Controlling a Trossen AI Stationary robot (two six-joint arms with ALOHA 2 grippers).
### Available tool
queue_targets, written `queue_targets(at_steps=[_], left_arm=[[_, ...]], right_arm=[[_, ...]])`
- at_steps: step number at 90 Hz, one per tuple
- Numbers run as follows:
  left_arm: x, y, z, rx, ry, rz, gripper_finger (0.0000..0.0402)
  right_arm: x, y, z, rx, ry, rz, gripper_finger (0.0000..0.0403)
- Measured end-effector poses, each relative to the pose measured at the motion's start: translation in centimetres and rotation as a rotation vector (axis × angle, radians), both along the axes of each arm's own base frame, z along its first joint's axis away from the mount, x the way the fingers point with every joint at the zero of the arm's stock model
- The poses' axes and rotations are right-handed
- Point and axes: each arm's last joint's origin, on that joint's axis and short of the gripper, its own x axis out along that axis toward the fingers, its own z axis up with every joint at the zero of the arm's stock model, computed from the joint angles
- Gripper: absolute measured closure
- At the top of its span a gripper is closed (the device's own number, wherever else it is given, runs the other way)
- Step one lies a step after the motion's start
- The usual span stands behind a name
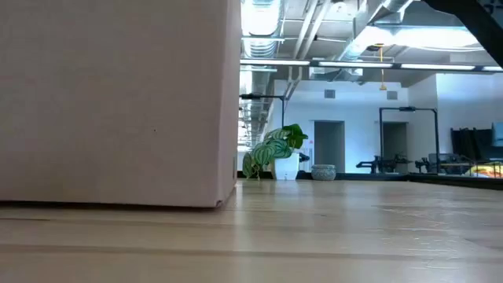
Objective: Wrap mug
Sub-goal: Close the box
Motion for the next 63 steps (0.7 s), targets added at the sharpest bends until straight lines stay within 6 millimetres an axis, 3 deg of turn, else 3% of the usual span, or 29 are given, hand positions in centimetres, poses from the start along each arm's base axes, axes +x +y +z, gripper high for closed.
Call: queue_targets(at_steps=[12, 23, 63], left_arm=[[-0.5, 0.8, 1.4, 0.029, -0.226, 0.199, 0.0402], [-0.8, 2.3, 3.0, 0.119, -0.349, 0.276, 0.0402], [1.0, 8.8, 9.0, 0.441, -0.506, 0.368, 0.0402]], right_arm=[[-0.2, -0.1, -0.3, 0.011, 0.035, 0.018, 0.0281], [-0.3, -0.4, -0.5, 0.018, 0.057, 0.023, 0.0281], [-0.3, -0.8, -0.5, 0.012, 0.061, 0.026, 0.0281]])
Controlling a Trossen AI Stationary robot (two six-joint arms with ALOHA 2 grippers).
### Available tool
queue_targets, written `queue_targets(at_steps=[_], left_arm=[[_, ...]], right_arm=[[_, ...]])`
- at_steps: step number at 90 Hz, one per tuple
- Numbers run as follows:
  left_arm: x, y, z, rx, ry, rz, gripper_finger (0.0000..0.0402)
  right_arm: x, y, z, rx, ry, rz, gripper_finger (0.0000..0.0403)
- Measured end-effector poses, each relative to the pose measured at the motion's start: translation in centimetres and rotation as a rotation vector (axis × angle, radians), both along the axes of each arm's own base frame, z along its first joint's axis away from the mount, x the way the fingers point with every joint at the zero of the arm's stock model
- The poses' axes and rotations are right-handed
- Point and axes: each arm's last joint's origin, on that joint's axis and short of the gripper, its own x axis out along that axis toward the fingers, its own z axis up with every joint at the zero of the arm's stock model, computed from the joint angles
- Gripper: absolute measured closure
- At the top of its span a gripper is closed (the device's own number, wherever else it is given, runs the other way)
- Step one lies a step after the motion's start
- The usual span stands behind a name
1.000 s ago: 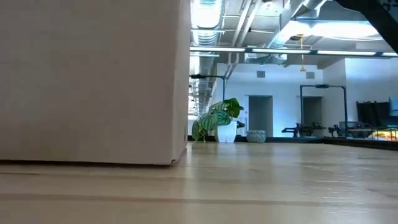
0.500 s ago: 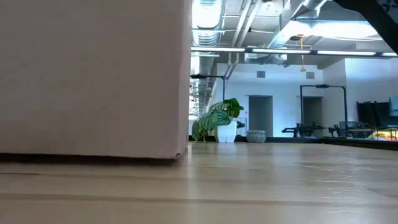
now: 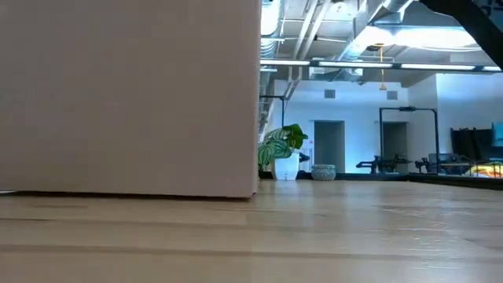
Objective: Wrap mug
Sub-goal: Close the box
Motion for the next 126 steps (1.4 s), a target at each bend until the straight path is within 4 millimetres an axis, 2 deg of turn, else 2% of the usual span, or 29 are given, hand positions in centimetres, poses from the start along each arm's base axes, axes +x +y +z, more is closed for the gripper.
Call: queue_targets(at_steps=[14, 25, 36, 45, 50, 57, 65, 75, 84, 95, 102, 126], left_arm=[[0.9, 1.9, 0.8, 0.027, 0.027, 0.021, 0.0402], [0.9, 1.7, 1.4, -0.137, 0.215, -0.178, 0.0402], [0.0, 0.5, 0.8, -0.402, 0.51, -0.392, 0.0402], [-1.2, -1.0, -0.1, -0.61, 0.794, -0.498, 0.0402], [-1.6, -2.1, -1.0, -0.641, 0.904, -0.507, 0.0402], [-2.1, -3.9, -2.8, -0.584, 0.95, -0.482, 0.0402], [-2.0, -5.0, -5.0, -0.48, 0.915, -0.39, 0.0402], [-1.1, -5.7, -7.7, -0.35, 0.786, -0.224, 0.0402], [-0.5, -5.6, -8.6, -0.297, 0.621, -0.103, 0.0402], [0.1, -5.6, -8.1, -0.292, 0.391, -0.028, 0.0402], [0.3, -5.4, -7.0, -0.268, 0.261, -0.013, 0.0402], [0.8, -2.7, -3.1, -0.074, 0.057, 0.022, 0.0402]], right_arm=[[0.0, 0.1, 0.0, -0.009, -0.003, 0.005, 0.0281], [0.0, -0.2, 0.0, -0.009, -0.002, 0.001, 0.0281], [0.0, -0.4, 0.0, -0.005, 0.002, -0.006, 0.0281], [0.0, -0.4, 0.0, -0.007, 0.001, -0.005, 0.0281], [-0.1, -0.4, 0.0, -0.01, -0.001, -0.004, 0.0281], [-0.1, -0.4, 0.0, -0.01, -0.002, -0.004, 0.0281], [0.0, -0.4, 0.0, -0.013, -0.003, -0.003, 0.0281], [0.0, -0.4, 0.0, -0.013, -0.005, -0.004, 0.0281], [0.0, -0.4, 0.0, -0.013, -0.004, -0.004, 0.0281], [-0.1, -0.4, -0.1, -0.012, 0.005, -0.004, 0.0281], [-0.1, -0.4, -0.1, -0.005, 0.018, -0.007, 0.0281], [-0.2, 0.0, -0.2, -0.008, 0.033, 0.004, 0.0281]])
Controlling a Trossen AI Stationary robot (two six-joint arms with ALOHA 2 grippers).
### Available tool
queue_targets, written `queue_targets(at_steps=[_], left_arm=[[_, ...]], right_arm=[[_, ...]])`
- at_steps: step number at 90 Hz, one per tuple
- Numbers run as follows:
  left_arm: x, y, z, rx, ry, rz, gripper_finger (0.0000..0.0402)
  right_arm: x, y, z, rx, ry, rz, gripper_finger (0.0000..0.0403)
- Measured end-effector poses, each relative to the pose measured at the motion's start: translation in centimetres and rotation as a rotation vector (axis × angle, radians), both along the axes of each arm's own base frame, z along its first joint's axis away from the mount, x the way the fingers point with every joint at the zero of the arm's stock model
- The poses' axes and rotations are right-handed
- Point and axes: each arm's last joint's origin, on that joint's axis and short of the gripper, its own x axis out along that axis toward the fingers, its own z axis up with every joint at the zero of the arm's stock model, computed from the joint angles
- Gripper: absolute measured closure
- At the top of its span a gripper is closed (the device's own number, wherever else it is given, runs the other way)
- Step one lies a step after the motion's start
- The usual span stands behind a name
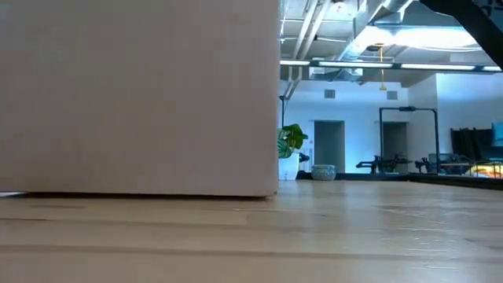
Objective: Wrap mug
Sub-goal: Close the box
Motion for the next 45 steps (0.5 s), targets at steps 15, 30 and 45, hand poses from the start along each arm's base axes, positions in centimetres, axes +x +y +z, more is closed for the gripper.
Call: queue_targets(at_steps=[15, 30, 45], left_arm=[[0.2, 2.5, 1.7, 0.088, -0.111, 0.068, 0.0402], [0.5, 4.7, 2.6, 0.134, -0.108, 0.099, 0.0402], [1.4, 5.7, 2.1, 0.117, 0.004, 0.092, 0.0402]], right_arm=[[0.0, 0.0, 0.0, -0.001, -0.001, 0.0, 0.0281], [0.0, 0.0, 0.0, -0.001, -0.003, -0.003, 0.0281], [0.0, 0.0, 0.1, 0.016, 0.0, -0.013, 0.0281]])
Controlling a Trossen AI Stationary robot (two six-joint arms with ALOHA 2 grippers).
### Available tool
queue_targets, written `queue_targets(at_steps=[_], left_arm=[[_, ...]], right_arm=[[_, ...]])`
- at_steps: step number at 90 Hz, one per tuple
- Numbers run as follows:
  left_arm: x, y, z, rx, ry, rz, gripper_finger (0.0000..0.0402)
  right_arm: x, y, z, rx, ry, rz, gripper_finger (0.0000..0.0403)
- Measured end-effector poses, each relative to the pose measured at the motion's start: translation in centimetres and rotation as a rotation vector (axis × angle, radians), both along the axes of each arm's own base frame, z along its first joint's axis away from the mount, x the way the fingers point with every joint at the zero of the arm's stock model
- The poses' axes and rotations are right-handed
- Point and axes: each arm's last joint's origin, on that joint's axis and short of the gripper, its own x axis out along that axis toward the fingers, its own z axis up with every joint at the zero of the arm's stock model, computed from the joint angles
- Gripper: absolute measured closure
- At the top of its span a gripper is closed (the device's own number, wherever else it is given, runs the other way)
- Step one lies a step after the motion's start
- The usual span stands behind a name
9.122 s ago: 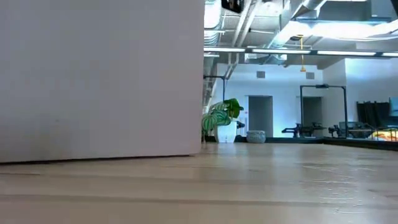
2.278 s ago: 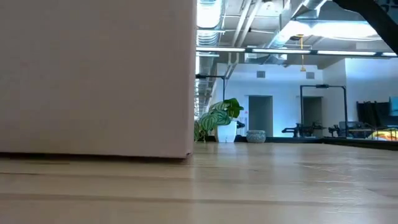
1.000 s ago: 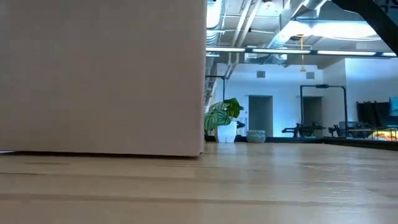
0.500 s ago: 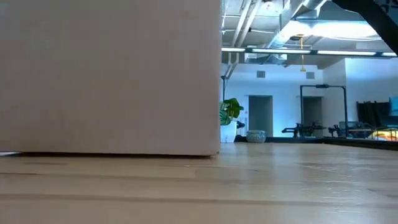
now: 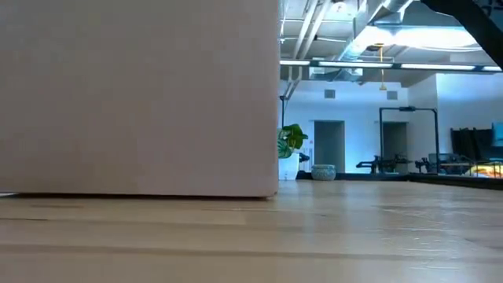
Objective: Wrap mug
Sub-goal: Close the box
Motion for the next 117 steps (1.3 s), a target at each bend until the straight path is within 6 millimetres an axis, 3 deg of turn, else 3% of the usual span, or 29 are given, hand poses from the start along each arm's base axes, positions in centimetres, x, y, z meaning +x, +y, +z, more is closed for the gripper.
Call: queue_targets(at_steps=[20, 29, 39, 48, 62, 72, 94, 117], left_arm=[[1.1, 0.0, -2.2, -0.046, 0.175, -0.014, 0.0402], [0.8, -0.2, -1.7, -0.137, 0.215, -0.054, 0.0402], [-0.8, -1.1, -0.4, -0.283, 0.347, -0.227, 0.0402], [-2.5, -2.4, -0.3, -0.468, 0.555, -0.376, 0.0402], [-5.2, -4.5, -2.0, -0.597, 0.703, -0.345, 0.0402], [-5.6, -6.0, -4.5, -0.523, 0.649, -0.249, 0.0402], [-3.6, -8.3, -10.5, -0.462, 0.379, -0.112, 0.0402], [-2.7, -6.6, -9.4, -0.229, -0.048, -0.044, 0.0402]], right_arm=[[0.0, -0.1, 0.0, 0.043, 0.025, -0.051, 0.0281], [0.0, -0.1, 0.0, 0.044, 0.026, -0.052, 0.0281], [0.0, -0.1, 0.0, 0.049, 0.028, -0.054, 0.0281], [0.0, -0.1, 0.0, 0.048, 0.028, -0.054, 0.0281], [0.0, -0.1, 0.0, 0.036, 0.025, -0.048, 0.0281], [0.0, -0.1, -0.1, 0.036, 0.025, -0.048, 0.0281], [0.0, -0.1, -0.1, 0.033, 0.025, -0.048, 0.0281], [0.0, -0.1, -0.1, 0.033, 0.033, -0.048, 0.0281]])
